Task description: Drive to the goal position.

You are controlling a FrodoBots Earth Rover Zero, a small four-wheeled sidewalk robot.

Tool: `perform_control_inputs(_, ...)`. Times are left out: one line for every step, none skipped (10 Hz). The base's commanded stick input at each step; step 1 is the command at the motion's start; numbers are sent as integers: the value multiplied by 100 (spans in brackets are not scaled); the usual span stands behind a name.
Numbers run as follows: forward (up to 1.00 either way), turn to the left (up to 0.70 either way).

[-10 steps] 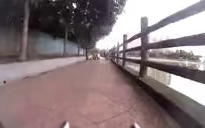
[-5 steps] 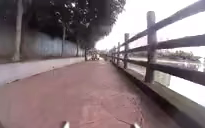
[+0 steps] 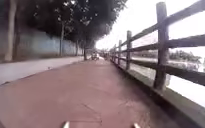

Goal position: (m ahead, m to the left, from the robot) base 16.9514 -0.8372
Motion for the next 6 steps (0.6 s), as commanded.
perform_control_inputs(70,0)
perform_control_inputs(70,0)
perform_control_inputs(70,0)
perform_control_inputs(70,0)
perform_control_inputs(70,0)
perform_control_inputs(70,0)
